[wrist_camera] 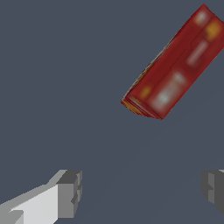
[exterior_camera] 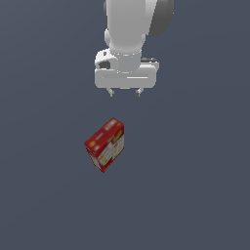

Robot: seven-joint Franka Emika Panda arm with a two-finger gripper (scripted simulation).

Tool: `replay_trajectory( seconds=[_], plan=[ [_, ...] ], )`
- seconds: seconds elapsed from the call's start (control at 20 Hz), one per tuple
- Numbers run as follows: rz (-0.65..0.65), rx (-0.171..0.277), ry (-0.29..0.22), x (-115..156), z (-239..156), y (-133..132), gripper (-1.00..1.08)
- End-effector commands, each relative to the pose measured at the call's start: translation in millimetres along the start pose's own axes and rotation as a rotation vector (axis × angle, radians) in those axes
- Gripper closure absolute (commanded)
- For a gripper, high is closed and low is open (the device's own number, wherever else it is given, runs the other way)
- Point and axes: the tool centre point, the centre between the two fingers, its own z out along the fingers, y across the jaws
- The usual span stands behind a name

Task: Pick up the object and move it to a goal position.

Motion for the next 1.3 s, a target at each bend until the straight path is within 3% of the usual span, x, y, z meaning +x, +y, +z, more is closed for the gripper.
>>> replay_trajectory(
  seconds=[0.0,0.7,1.25],
  plan=[
    [0.000,0.000,0.000,0,0,0,-0.92],
    [-0.026,0.026,0.008,-1,-10,-16,-0.92],
    [0.145,0.031,0.014,30,3,4,-0.92]
  ],
)
